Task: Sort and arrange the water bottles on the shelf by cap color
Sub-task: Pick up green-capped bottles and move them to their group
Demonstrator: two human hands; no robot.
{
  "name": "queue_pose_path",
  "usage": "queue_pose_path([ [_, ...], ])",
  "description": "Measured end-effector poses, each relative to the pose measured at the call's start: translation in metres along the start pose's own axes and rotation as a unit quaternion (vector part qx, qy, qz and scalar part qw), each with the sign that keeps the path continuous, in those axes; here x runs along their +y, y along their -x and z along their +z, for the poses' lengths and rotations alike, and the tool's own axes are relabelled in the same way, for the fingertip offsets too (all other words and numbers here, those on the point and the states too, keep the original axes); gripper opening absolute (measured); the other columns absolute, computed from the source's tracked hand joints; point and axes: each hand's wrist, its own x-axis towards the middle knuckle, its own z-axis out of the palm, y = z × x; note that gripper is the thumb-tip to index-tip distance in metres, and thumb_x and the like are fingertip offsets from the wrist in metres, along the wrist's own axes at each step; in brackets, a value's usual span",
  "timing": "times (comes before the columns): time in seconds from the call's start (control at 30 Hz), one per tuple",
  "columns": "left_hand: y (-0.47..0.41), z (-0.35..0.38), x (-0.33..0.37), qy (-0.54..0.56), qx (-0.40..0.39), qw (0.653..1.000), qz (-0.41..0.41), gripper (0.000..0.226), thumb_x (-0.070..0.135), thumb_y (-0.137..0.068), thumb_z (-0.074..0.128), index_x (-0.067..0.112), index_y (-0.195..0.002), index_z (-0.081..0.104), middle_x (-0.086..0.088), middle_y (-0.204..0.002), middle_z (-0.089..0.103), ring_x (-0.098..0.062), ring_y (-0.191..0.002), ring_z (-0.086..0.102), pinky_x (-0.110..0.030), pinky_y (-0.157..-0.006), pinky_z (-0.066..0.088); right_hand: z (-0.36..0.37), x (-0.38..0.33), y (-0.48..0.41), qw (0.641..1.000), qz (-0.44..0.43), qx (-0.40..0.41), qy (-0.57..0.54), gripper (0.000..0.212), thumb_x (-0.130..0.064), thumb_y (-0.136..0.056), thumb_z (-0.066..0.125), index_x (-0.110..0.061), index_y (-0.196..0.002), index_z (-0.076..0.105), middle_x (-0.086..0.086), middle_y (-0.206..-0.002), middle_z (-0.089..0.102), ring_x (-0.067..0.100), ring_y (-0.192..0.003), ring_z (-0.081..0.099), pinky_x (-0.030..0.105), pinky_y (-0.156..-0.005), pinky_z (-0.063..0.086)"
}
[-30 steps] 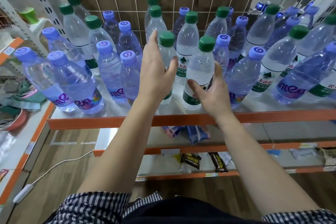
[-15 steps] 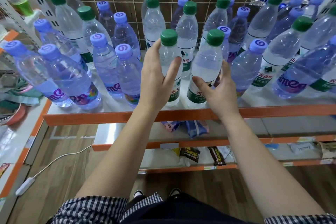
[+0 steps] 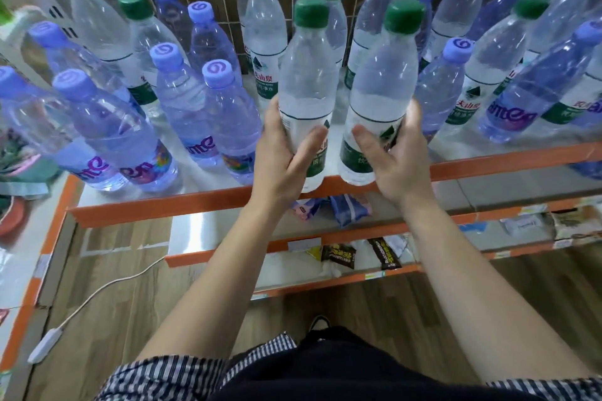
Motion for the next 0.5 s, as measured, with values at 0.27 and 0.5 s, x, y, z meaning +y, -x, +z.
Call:
queue_pose_path([
  [0.27, 0.038, -0.011, -0.004, 0.106, -0.077, 0.982, -0.133, 0.046, 0.060, -0.083, 0.058, 0.033, -0.120, 0.055, 0.007, -0.111, 0.067, -0.018, -0.106, 0.066, -0.052, -0.092, 0.053, -0.038, 0.011, 0.076, 0.991, 0.100, 0.080, -0.049, 0.049, -0.044, -0.085, 0.065, -0.030, -0.127, 0.044, -0.005, -0.117, 0.064, 0.009, -0.108, 0.064, 0.024, -0.087, 0.052],
  [0.5, 0.067, 0.044, 0.005, 0.167, -0.155, 0.953, -0.198, 0.055, 0.057, -0.083, 0.063, 0.014, -0.117, 0.058, -0.010, -0.101, 0.070, -0.030, -0.090, 0.070, -0.048, -0.073, 0.056, -0.103, 0.051, 0.133, 0.954, 0.220, 0.181, -0.094, 0.045, -0.055, -0.076, 0.068, -0.039, -0.117, 0.056, -0.006, -0.113, 0.069, 0.016, -0.104, 0.068, 0.047, -0.090, 0.054],
])
